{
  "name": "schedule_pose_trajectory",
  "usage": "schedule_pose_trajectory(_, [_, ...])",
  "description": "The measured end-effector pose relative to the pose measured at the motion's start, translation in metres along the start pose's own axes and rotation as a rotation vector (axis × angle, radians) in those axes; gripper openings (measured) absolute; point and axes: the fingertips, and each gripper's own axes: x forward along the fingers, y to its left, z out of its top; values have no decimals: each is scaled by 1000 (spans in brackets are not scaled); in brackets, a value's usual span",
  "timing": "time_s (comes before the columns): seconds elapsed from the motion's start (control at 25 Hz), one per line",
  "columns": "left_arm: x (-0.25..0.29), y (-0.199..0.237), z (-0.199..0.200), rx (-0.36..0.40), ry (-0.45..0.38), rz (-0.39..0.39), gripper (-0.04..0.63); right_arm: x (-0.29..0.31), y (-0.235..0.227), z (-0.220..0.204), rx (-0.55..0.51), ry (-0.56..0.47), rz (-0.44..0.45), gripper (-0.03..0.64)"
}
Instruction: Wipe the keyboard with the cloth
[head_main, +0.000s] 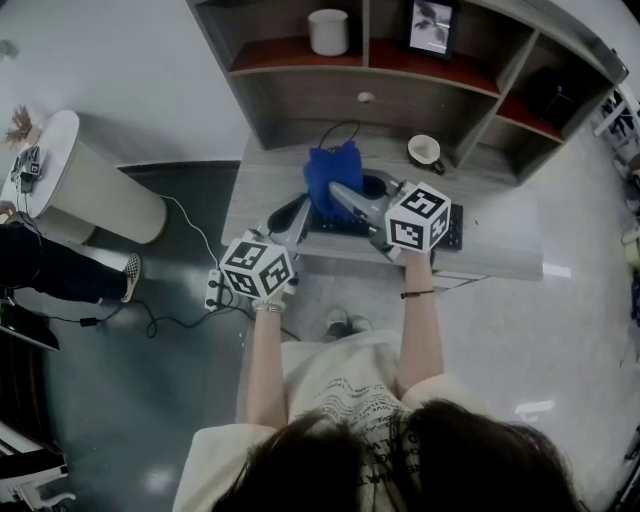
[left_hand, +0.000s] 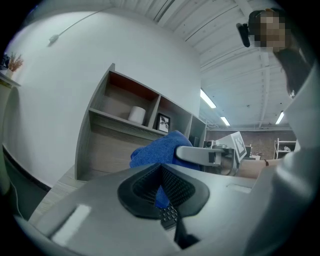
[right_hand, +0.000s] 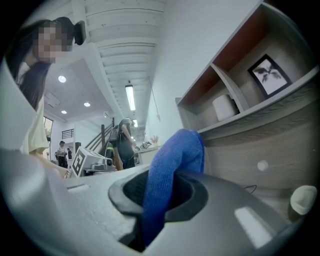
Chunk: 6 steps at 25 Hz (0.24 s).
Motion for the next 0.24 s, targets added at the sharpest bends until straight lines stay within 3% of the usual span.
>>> schedule_pose_trajectory(0.24, [-8, 8, 5, 7, -10, 22, 3, 5, 2, -3, 7, 6, 8, 58])
